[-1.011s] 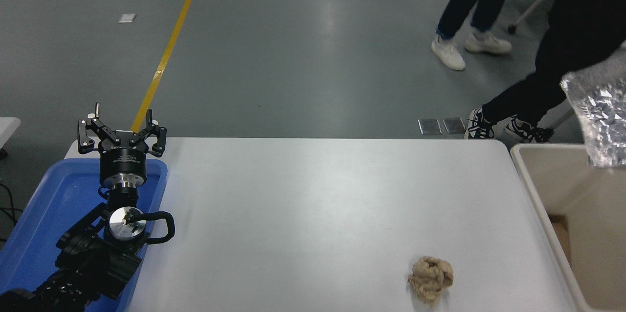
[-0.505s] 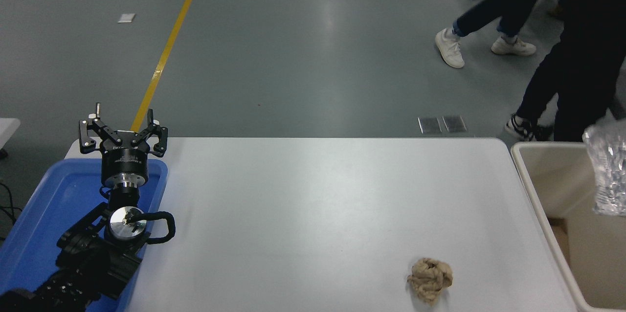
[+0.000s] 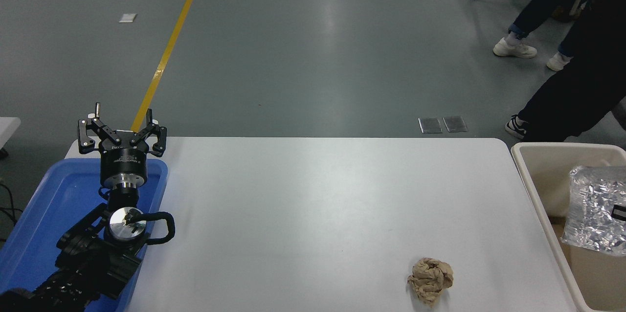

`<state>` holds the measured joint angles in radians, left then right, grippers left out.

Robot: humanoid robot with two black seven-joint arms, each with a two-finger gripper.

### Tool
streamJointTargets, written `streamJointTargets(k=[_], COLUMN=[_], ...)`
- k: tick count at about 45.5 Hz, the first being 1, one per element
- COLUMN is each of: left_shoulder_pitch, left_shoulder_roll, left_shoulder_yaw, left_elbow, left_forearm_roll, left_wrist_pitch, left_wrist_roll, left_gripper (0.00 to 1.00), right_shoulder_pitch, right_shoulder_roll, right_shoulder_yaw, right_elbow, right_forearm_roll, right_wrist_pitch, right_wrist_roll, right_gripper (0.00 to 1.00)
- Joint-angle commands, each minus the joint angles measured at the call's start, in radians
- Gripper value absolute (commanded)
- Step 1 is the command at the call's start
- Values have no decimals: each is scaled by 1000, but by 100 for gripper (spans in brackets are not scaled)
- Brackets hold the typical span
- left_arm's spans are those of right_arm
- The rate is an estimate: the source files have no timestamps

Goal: Pick up foil plate and place in dustbin

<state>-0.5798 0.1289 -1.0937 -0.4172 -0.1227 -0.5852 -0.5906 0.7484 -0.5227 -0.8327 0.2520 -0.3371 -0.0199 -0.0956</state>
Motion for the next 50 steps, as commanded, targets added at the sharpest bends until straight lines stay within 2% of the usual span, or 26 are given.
streamJointTargets(k=[1, 10, 16, 23, 31, 42, 50], left_shoulder_pitch=[0, 0, 0, 0, 0, 0, 0], left_shoulder_roll=[0, 0, 0, 0, 0, 0, 0], left_shoulder_yaw=[0, 0, 0, 0, 0, 0, 0], left_elbow=[0, 0, 0, 0, 0, 0, 0], left_forearm_roll=[0, 0, 0, 0, 0, 0, 0], left_wrist_pitch=[1, -1, -1, -1, -1, -1, -1], left_wrist_roll=[0, 2, 2, 2, 2, 2, 2], left_gripper=[99, 99, 99, 99, 99, 99, 99], right_shoulder_pitch=[18, 245, 498, 817, 1202, 1433, 1511], right_shoulder_roll=[10, -37, -118, -117, -31, 131, 211], right_shoulder_yaw=[4, -75, -221, -394, -477, -415, -330], right_elbow=[-2, 188, 430, 711, 1035, 1265, 1303], right_forearm_roll=[4, -22, -39, -40, -40, -19, 122], right_wrist_pitch=[9, 11, 11, 29, 268, 480, 603], right_wrist_roll=[-1, -3, -1, -1, -3, 4, 5], right_gripper=[100, 100, 100, 100, 100, 100, 100])
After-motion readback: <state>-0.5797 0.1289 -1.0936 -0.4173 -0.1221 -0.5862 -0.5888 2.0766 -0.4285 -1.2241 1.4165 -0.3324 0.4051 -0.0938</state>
